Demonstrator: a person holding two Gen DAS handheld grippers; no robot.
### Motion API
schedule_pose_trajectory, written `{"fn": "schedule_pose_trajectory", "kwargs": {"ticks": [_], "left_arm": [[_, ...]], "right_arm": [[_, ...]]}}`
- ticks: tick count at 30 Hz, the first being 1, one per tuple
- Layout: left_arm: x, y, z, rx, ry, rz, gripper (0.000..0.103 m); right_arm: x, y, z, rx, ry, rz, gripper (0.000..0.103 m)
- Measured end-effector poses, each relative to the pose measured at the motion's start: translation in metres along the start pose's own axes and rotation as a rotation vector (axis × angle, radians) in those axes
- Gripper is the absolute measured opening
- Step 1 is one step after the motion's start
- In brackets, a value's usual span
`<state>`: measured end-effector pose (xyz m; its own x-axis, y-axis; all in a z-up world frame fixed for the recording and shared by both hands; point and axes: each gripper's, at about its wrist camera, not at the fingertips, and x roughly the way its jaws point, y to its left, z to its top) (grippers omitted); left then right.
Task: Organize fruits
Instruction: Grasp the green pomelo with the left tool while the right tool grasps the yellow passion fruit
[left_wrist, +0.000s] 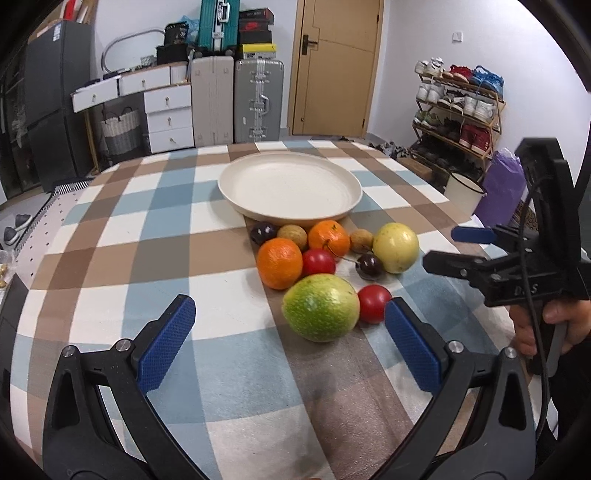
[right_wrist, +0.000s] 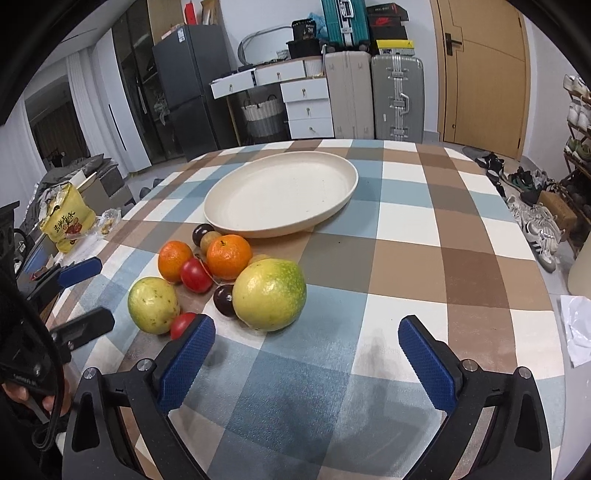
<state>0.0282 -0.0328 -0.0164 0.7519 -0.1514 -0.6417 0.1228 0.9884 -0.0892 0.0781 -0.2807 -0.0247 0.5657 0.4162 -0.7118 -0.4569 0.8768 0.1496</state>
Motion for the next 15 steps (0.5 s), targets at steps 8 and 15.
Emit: {"fn": "schedule_pose_trajectory", "kwargs": {"ticks": [8,15], "left_arm": [[0.023,-0.001,0.002,-0.032,0.072,-0.059,0.097],[0.045,0.004,0.002,-0.078,0.149,-0.105,0.076]], "right_arm": [[0.018,-0.001,0.012,-0.008,0.044,0.037,0.091],[0.031,0.004,0.020,-0.002,0.070,0.086,0.085]]}}
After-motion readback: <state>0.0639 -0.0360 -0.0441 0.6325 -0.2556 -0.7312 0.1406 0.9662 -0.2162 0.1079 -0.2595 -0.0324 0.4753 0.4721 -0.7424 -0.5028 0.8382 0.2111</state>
